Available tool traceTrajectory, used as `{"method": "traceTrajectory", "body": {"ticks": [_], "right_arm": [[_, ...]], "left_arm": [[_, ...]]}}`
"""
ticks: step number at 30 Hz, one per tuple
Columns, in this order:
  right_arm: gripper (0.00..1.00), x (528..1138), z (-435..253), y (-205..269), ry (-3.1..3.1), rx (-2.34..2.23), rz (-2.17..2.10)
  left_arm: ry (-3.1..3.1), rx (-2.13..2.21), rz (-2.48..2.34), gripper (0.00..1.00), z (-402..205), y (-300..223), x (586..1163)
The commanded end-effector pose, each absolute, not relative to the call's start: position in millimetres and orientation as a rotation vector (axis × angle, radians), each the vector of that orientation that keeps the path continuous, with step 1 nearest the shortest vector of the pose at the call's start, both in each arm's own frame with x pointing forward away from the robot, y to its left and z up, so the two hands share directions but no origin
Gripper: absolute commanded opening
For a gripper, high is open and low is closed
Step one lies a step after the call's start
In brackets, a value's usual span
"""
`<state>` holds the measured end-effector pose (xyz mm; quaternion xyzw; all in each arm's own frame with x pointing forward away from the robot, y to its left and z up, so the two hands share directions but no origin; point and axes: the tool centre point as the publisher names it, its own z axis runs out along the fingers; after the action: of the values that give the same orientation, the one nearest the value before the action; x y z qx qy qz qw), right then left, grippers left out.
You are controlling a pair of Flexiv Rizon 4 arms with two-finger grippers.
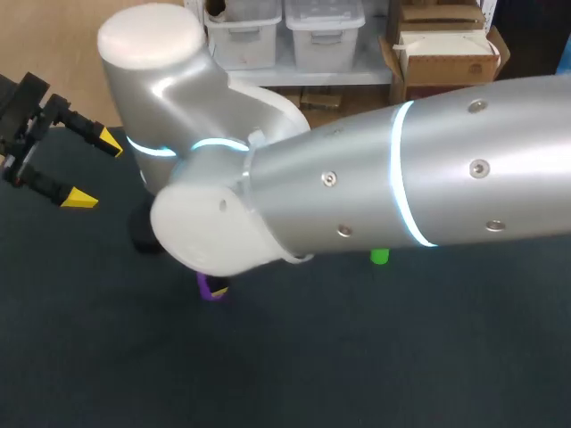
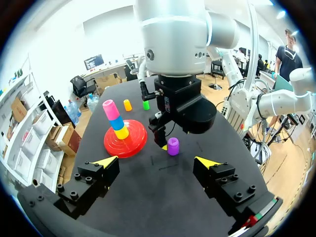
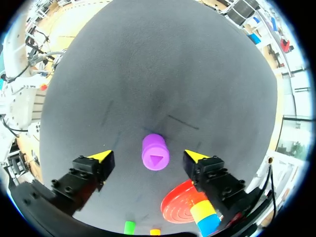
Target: Pick up and stack the cylinders on the red base in this order: pink,purple,orange,green
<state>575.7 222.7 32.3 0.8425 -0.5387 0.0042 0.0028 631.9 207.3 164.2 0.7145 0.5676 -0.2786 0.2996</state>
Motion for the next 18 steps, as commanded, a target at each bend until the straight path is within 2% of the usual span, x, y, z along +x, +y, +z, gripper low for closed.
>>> {"method": "traceTrajectory", "body": {"ticks": [1,5,7,9,11,18], "right_arm": [[0.68,573.1,24.8,221.3,-1.762,2.754,0.137],[0.51,573.1,21.4,223.3,-1.763,2.754,0.125],[0.47,573.3,20.9,223.7,-1.762,2.752,0.121],[0.30,574.1,20.9,223.6,-1.765,2.747,0.123],[0.00,576.3,24.8,221.7,-1.776,2.739,0.136],[0.00,589.0,77.2,212.4,-1.775,2.729,0.266]], "left_arm": [[1.504,1.897,-0.738,1.00,163.2,207.8,631.8],[1.504,1.897,-0.738,1.00,163.2,207.8,631.8],[1.504,1.897,-0.738,1.00,163.2,207.8,631.8],[1.504,1.897,-0.738,1.00,163.2,207.8,631.8],[1.504,1.897,-0.738,1.00,163.2,207.8,631.8],[1.504,1.897,-0.738,1.00,163.2,207.8,631.8]]}}
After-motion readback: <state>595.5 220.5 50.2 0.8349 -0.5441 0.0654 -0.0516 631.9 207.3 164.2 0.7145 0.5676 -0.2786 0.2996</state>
